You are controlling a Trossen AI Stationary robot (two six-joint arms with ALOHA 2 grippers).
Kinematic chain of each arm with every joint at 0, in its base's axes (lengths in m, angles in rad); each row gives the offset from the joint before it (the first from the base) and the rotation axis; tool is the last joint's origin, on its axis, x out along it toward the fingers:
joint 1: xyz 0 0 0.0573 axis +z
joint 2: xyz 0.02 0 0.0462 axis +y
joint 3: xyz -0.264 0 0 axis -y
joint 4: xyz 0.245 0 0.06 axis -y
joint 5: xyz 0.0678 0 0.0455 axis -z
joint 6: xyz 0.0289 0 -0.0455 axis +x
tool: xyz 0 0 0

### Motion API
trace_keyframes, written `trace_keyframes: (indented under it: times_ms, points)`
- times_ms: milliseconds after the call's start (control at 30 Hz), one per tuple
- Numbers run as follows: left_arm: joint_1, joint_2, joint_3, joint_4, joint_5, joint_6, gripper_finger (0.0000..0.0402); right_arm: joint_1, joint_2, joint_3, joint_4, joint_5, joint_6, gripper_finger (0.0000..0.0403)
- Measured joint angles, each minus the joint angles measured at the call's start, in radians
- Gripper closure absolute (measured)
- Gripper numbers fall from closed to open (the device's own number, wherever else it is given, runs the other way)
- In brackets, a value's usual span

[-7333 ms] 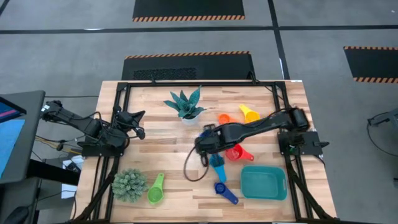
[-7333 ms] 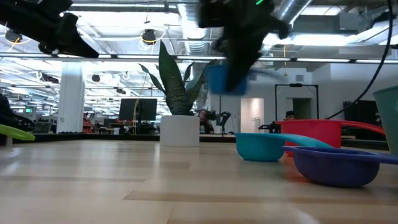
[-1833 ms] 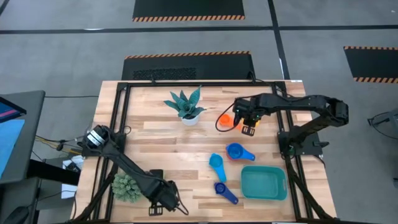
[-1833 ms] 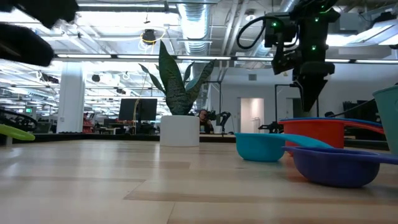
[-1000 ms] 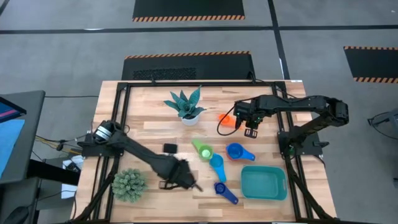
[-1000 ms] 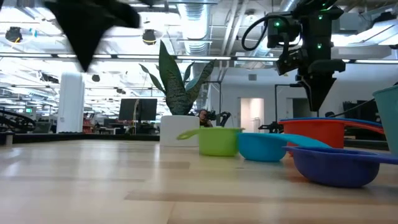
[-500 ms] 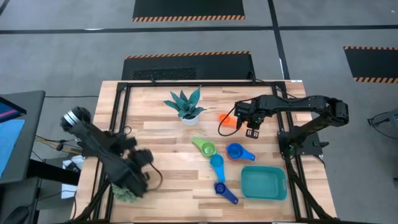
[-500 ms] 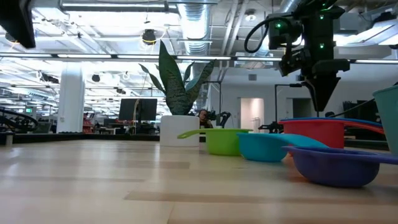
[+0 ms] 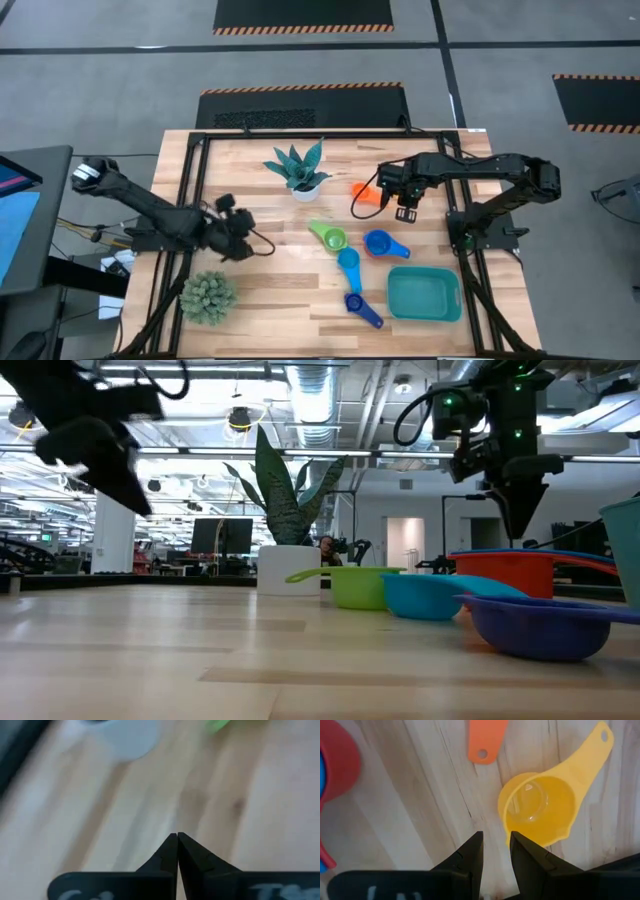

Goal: Nest measuring cups in basket
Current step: Move the green measuring cup to the center of the table, then stack the yellow measuring cup on top of the blue measuring cup

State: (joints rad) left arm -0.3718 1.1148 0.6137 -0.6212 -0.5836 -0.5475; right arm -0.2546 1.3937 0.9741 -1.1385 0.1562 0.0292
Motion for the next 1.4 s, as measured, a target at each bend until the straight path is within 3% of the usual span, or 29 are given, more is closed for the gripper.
trace_keyframes:
  times_ms: [100,200,600,833,1000,1267,1400]
  points:
    - [0.110,-0.007,-0.108,0.374,0.171,0.217,0.0401,0.000,0.000,0.000,-0.011,-0.001,0.001,0.0284]
    - [0.206,0.062,-0.137,0.587,0.309,0.347,0.0401,0.000,0.000,0.000,-0.010,-0.001,0.026,0.0284]
    - [0.336,0.561,0.137,0.674,0.603,0.621,0.0402,0.006,0.000,0.000,-0.039,0.000,0.050,0.0284]
    - [0.366,0.767,0.365,0.621,0.597,0.742,0.0402,0.013,0.000,0.000,-0.048,0.002,0.050,0.0284]
    - [0.374,0.785,0.462,0.609,0.557,0.804,0.0401,0.030,0.000,0.000,-0.061,0.003,0.050,0.0284]
    - [0.338,0.729,0.475,0.192,0.550,0.669,0.0401,0.076,0.000,-0.001,-0.050,0.003,0.050,0.0284]
    - [0.284,0.720,0.444,0.146,0.541,0.618,0.0402,0.098,0.000,-0.012,-0.019,0.004,0.050,0.0284]
